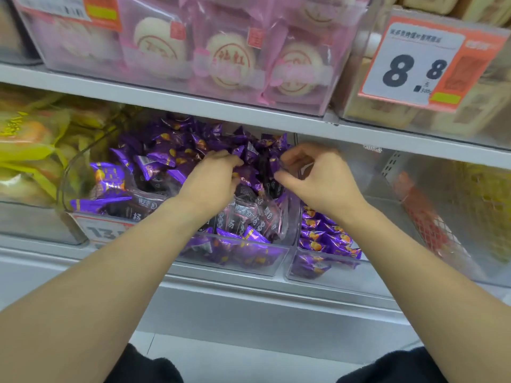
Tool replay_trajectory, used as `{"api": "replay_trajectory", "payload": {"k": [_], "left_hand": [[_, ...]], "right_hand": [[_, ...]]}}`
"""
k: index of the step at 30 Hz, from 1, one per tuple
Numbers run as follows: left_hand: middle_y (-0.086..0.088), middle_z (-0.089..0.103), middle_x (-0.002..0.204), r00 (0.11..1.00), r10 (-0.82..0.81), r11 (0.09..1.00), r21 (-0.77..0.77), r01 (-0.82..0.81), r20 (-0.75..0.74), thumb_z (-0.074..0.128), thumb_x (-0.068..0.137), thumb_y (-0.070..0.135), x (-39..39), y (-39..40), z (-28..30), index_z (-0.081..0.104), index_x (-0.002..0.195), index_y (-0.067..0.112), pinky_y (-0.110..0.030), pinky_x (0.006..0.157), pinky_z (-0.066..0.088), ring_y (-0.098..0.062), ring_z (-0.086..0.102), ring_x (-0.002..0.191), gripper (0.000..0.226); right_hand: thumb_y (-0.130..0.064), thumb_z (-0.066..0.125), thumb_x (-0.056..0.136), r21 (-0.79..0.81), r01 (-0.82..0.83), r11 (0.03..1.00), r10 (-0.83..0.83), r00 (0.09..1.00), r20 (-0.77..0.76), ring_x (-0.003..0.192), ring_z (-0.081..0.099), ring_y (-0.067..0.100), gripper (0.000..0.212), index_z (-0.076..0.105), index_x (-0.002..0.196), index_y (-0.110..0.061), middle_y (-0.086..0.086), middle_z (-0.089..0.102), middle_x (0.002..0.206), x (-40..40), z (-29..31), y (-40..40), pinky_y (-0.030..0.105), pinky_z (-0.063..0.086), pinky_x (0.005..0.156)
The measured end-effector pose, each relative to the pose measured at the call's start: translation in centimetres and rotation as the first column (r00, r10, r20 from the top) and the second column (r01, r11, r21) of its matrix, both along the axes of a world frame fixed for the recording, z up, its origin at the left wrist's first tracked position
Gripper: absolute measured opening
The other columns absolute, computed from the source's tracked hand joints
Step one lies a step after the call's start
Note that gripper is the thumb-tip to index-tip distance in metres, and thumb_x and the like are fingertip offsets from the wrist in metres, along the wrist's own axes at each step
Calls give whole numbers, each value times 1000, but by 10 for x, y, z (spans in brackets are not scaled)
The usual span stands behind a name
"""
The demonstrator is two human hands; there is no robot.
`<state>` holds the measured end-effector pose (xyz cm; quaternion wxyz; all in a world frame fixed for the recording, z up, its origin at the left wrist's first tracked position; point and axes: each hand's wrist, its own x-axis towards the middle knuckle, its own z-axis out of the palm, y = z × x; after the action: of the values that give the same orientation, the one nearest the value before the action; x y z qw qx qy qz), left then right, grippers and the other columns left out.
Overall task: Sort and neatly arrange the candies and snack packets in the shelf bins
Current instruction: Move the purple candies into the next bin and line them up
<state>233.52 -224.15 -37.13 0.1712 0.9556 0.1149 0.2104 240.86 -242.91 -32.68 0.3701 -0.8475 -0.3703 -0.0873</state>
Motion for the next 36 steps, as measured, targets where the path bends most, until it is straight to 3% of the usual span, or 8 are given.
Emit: {"api": "replay_trajectory", "payload": {"k": [7, 10, 13, 16, 21, 27, 30, 36], "left_hand": [[-13, 63, 106, 993, 51, 999, -2, -51, 103, 65, 92, 30, -13, 12, -5, 70, 117, 11, -41, 91, 44, -34, 52, 107, 32], [-2, 61, 97, 953, 73, 974, -225, -5, 295, 61, 95, 28, -33, 9, 6, 71, 109, 13, -30, 86, 41, -22, 54, 95, 22], [13, 63, 91, 944, 115, 882, -470, 46, 309, 55, 98, 29, -51, -3, 22, 66, 106, 21, -19, 79, 43, -9, 60, 87, 16], [10, 71, 87, 955, 117, 735, -671, 102, 273, 53, 99, 32, -62, -13, 26, 60, 100, 20, -11, 72, 49, 1, 66, 79, 14], [-7, 75, 93, 987, 85, 439, -894, 85, 136, 77, 84, 30, -69, -14, 20, 63, 116, 11, -33, 82, 59, -16, 73, 78, 40], [-12, 70, 77, 999, 23, 287, -957, 39, 48, 75, 81, 0, -80, -22, 25, 72, 100, 2, -23, 64, 58, -18, 63, 61, 19], [-17, 75, 82, 999, -24, 225, -973, 46, 42, 73, 80, -4, -83, -29, 27, 68, 99, -3, -21, 62, 58, -19, 70, 65, 20], [-17, 75, 90, 982, -181, 249, -964, 93, 48, 76, 76, 3, -80, -53, 29, 66, 109, 1, -22, 65, 57, -22, 72, 75, 35]], "right_hand": [[-27, 81, 77, -329, 126, 936, -129, 992, 13, 104, 63, 16, 48, 64, 120, -19, -2, 67, 114, 29, 7, 41, 31, 48, 98], [-28, 80, 78, -476, 154, 866, -109, 987, 120, 107, 62, 22, 47, 64, 122, -22, 0, 67, 117, 34, 5, 51, 31, 50, 94], [-17, 78, 78, -476, 184, 860, -118, 979, 166, 101, 64, 24, 34, 70, 111, -23, -1, 66, 103, 33, 3, 54, 31, 52, 89], [-9, 76, 76, -393, 191, 899, -156, 980, 120, 87, 66, 20, 28, 71, 96, -27, -4, 66, 89, 26, 4, 49, 29, 54, 82], [0, 75, 73, -86, -6, 996, 7, 1000, 13, 66, 62, 6, 26, 76, 90, -20, -7, 70, 76, -10, 7, 22, 10, 49, 65], [12, 75, 73, 213, -167, 963, 190, 977, -94, 76, 68, 13, 49, 72, 109, -20, 1, 72, 98, -49, 4, -15, 23, 55, 74], [9, 77, 75, 269, -154, 951, 184, 979, -92, 74, 69, 9, 43, 75, 101, -24, -6, 74, 91, -58, 10, -34, 21, 55, 71], [9, 75, 78, 416, -91, 905, 256, 897, -360, 74, 65, 10, 28, 74, 91, -17, 2, 75, 85, -64, 16, -64, 21, 55, 70]]}}
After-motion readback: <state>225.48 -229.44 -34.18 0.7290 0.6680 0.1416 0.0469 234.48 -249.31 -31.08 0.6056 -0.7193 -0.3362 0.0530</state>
